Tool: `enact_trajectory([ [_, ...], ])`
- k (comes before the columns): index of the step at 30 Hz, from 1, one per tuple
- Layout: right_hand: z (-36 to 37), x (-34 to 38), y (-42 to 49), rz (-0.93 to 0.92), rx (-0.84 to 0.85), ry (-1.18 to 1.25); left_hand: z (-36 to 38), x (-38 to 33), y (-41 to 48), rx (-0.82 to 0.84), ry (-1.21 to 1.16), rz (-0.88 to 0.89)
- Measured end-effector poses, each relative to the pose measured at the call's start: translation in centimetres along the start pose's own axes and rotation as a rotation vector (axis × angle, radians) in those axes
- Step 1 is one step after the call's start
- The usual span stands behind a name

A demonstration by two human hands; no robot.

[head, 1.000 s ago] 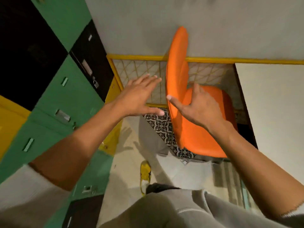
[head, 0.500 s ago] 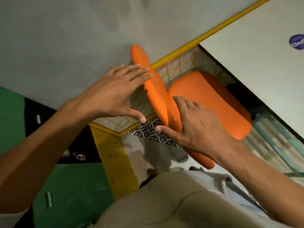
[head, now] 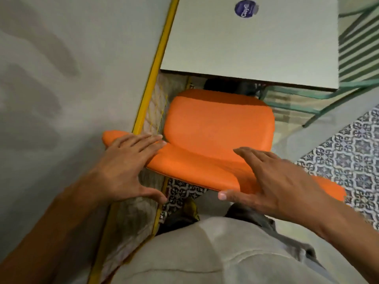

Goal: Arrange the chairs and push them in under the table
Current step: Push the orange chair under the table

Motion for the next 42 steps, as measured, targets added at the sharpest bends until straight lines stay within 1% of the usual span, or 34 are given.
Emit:
enact_trajectory([
  [2, 1.0, 0.9, -0.9, 0.091, -0.067, -0.036, 0.7, 1.9, 0.9, -0.012, -0.016, 0.087],
  [5, 3.8, 1.0, -2.1, 0.198, -0.059, -0.122, 2.1, 3.2, 2.4, -0.028, -0.040, 0.177],
  [7, 5.7, 0.7, -2.1, 0.236, -0.080, -0.202, 2.9, 3.2, 3.5, -0.063, -0.049, 0.201],
  [9, 6.7, 0.4, -1.7, 0.245, -0.144, -0.200, 3.2, 3.1, 4.5, -0.132, -0.049, 0.193],
  [12, 7.1, 0.0, -1.4, 0.218, -0.177, -0.184, 3.5, 2.8, 4.7, -0.180, -0.028, 0.179],
  [16, 7.2, -0.2, -1.6, 0.133, -0.235, -0.181, 4.0, 2.4, 4.0, -0.233, -0.028, 0.162],
  [18, 7.4, -0.7, -1.9, 0.109, -0.257, -0.167, 4.3, 1.9, 3.6, -0.225, -0.023, 0.146],
  [21, 7.0, -1.5, -1.9, 0.099, -0.270, -0.176, 4.3, 1.5, 3.4, -0.223, -0.021, 0.139],
  [30, 7.2, -3.2, -0.9, 0.077, -0.338, -0.192, 4.0, 2.0, 5.1, -0.254, 0.020, 0.195],
  [36, 6.8, -4.4, 0.1, 0.086, -0.364, -0.229, 3.8, 2.0, 6.5, -0.267, 0.034, 0.186],
  [42, 6.1, -4.0, 0.9, 0.075, -0.427, -0.226, 2.6, 2.4, 7.4, -0.314, 0.033, 0.169],
])
Point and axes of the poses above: each hand's wrist, its own y-axis towards the middle knuckle, its own z-axis out of the palm, x = y × z, the point moved 1 cm from there along y, towards the middle knuckle, and after that the axes turned 3 degrees about -y, right-handed, at the moved point
